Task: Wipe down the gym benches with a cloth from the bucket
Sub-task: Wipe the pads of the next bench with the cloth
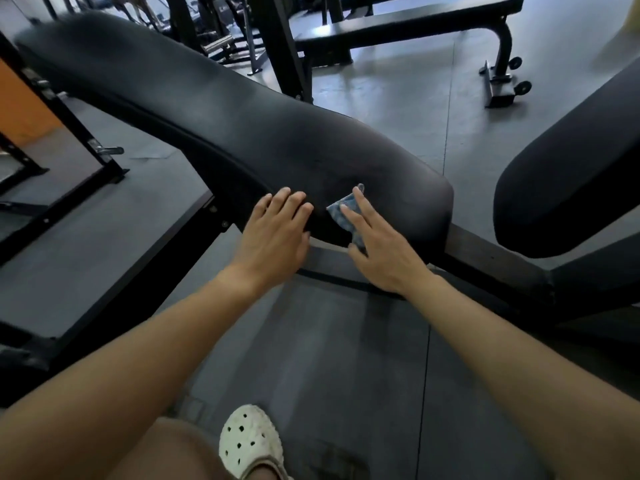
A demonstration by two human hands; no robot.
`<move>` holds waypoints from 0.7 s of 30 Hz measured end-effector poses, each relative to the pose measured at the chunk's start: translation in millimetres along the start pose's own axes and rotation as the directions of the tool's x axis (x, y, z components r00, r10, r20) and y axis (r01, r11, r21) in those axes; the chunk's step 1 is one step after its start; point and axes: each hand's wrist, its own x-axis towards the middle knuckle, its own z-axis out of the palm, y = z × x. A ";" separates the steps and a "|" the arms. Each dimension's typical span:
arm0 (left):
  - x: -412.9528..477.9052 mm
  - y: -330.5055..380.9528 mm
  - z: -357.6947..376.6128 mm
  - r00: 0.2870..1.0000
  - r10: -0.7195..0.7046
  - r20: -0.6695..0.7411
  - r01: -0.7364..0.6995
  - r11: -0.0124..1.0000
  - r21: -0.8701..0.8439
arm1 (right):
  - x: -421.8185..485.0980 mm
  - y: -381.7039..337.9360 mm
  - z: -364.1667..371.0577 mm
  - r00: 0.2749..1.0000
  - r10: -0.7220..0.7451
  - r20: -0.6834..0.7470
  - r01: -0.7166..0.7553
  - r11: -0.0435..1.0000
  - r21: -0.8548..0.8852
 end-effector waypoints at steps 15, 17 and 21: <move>13.5 -85.4 34.5 0.976 0.059 -0.211 -0.069 0.997 -0.037 | 34.3 -16.2 51.5 0.938 -0.092 -0.333 -0.042 0.926 -0.374; 17.2 -90.2 38.8 0.967 0.082 -0.240 -0.101 0.992 -0.069 | 58.3 -43.5 57.0 0.945 -0.116 -0.305 -0.023 0.909 -0.416; 19.8 -106.2 38.8 0.954 0.108 -0.280 -0.159 0.973 -0.167 | 101.1 -90.9 69.4 0.957 -0.127 -0.260 -0.017 0.872 -0.489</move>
